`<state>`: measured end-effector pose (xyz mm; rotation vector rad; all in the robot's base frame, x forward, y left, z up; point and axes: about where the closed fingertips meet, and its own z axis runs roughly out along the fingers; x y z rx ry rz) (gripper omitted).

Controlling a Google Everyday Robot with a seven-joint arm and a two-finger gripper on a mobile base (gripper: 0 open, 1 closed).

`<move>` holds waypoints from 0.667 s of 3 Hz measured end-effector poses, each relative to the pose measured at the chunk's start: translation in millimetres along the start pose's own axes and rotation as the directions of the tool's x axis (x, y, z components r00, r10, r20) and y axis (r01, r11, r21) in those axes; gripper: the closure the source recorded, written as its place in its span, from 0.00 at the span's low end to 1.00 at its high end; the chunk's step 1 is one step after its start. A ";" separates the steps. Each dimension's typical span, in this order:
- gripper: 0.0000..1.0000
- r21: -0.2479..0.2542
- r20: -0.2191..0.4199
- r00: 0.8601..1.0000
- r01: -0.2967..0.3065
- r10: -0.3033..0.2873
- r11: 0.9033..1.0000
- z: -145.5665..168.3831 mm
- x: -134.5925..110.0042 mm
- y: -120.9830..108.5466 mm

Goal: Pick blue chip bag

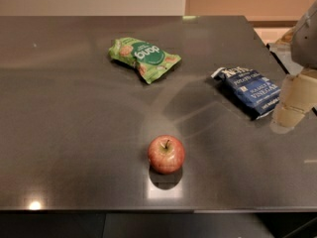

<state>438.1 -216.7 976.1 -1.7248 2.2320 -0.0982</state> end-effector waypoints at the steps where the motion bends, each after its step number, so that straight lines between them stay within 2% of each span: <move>1: 0.00 0.000 0.000 1.000 0.000 0.000 1.000 0.0 0.0 0.0; 2: 0.00 -0.003 0.040 0.999 -0.032 0.032 0.999 8.0 -9.9 -16.4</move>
Offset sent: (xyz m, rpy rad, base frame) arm 0.0459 0.0130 -0.0065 0.1138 0.0105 -0.0489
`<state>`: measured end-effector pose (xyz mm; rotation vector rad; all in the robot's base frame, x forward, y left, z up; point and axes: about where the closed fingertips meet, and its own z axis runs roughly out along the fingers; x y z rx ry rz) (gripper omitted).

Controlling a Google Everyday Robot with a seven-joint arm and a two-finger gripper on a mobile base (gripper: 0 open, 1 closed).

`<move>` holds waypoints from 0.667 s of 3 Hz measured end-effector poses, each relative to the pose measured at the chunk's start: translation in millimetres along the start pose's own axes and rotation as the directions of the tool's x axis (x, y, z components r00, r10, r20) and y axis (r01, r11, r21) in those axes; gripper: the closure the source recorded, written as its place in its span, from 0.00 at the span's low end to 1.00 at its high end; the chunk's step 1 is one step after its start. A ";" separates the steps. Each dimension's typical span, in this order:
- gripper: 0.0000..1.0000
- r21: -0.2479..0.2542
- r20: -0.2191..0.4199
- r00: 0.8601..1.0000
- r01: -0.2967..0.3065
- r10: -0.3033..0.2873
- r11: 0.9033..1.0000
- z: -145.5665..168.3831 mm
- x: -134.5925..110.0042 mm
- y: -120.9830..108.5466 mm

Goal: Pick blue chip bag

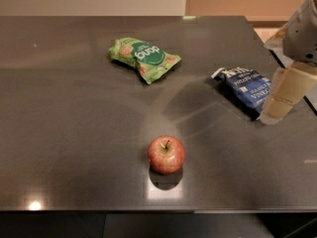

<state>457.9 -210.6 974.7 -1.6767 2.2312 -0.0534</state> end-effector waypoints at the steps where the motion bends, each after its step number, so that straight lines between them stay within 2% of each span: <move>1: 0.00 0.007 0.033 0.999 -0.028 0.027 1.000 15.8 -7.7 -21.2; 2: 0.00 0.019 0.055 0.997 -0.063 0.062 0.998 33.9 -8.4 -42.4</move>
Offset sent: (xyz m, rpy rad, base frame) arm 0.0827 -0.0045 -0.0342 0.0974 -0.0390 -0.0934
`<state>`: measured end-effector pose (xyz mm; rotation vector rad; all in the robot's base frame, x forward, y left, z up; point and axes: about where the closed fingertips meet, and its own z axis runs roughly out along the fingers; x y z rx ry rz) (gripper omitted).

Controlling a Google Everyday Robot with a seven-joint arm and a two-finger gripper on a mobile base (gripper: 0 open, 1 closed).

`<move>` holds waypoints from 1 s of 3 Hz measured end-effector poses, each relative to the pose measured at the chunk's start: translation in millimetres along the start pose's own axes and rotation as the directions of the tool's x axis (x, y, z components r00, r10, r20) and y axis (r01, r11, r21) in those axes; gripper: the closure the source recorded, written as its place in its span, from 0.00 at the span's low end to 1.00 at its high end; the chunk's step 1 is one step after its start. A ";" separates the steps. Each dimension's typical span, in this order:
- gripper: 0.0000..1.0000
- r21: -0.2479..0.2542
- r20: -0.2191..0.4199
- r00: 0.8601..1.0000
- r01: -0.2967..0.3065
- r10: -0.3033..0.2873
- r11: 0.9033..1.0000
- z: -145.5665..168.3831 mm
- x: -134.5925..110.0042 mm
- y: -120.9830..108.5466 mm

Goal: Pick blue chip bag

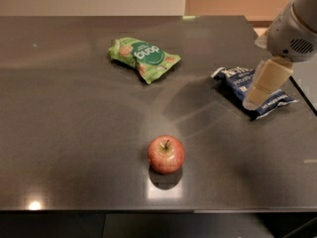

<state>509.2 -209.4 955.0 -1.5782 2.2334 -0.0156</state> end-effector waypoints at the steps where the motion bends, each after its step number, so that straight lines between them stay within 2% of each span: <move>1: 0.00 0.015 -0.004 0.998 -0.067 0.067 0.998 13.0 15.9 -21.6; 2: 0.00 0.019 -0.021 0.988 -0.155 0.155 0.988 20.7 37.2 -39.7; 3: 0.00 -0.023 -0.036 0.976 -0.217 0.216 0.976 34.2 49.2 -47.9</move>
Offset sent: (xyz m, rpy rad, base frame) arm 0.0477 -0.0757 -0.0331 0.0425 0.0588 -0.2656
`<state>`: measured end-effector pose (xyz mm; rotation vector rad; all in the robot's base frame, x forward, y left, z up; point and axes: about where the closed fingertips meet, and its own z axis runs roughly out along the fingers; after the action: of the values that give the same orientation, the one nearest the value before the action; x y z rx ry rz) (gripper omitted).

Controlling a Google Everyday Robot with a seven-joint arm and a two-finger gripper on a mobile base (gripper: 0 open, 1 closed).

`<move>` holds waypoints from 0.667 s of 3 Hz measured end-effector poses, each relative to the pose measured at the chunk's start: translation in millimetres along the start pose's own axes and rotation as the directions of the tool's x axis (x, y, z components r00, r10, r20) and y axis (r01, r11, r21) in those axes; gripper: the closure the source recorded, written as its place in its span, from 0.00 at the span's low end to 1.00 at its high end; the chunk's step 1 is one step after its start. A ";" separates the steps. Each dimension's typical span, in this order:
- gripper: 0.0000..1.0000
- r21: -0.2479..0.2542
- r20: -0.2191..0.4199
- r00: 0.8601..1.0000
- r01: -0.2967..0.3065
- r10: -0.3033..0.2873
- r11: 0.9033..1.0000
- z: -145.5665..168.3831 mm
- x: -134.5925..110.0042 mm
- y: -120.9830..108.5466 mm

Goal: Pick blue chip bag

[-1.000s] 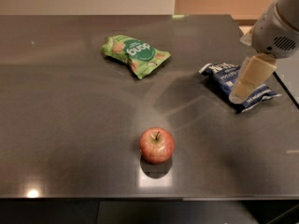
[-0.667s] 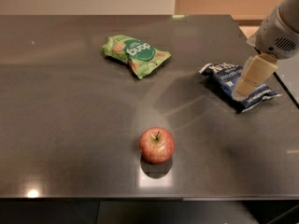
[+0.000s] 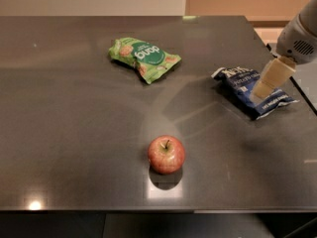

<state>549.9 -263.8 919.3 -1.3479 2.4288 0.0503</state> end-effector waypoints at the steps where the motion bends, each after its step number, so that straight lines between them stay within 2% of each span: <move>1: 0.00 -0.057 -0.022 0.999 -0.036 0.035 0.998 21.3 2.5 -1.8; 2: 0.00 -0.094 -0.035 0.998 -0.051 0.047 0.994 41.1 -0.3 0.7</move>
Offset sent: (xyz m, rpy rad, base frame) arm 0.0145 0.0165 -0.0552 0.0441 0.1509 -0.0224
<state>561.5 -254.9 880.9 -1.3386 2.5155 0.1592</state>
